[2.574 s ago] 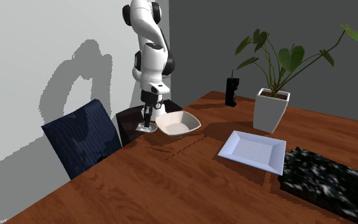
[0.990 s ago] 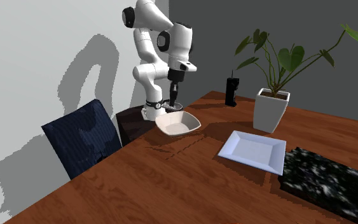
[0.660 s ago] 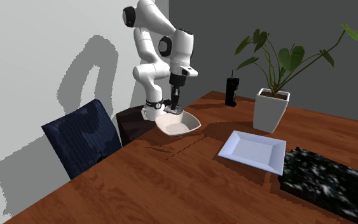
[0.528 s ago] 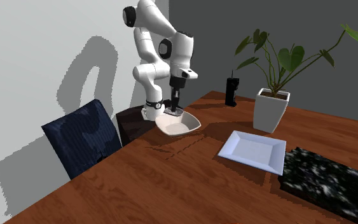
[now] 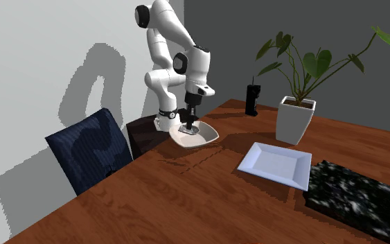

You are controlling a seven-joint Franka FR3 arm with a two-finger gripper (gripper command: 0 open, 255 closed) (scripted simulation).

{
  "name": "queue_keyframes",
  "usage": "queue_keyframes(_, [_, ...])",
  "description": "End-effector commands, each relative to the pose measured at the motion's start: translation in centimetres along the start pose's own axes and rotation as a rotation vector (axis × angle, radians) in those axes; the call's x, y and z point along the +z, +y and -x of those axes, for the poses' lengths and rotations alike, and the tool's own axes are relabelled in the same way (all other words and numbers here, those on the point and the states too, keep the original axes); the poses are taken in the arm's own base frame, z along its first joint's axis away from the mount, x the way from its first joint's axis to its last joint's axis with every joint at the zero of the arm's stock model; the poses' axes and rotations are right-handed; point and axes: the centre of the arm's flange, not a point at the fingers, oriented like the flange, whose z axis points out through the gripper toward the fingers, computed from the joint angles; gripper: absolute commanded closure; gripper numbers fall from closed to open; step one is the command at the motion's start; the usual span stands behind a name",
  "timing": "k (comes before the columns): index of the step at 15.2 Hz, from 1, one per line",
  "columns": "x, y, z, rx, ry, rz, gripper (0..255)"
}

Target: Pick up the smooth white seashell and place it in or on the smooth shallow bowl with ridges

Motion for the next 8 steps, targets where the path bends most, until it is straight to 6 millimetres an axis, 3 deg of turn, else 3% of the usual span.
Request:
queue_keyframes(1, [0.3, 0.03, -0.09, 0.0, 0.001, 0.001, 255])
queue_keyframes(7, [0.3, 0.03, -0.09, 0.0, 0.0, 0.001, 255])
queue_keyframes(8, [0.3, 0.03, -0.09, 0.0, 0.0, 0.001, 0])
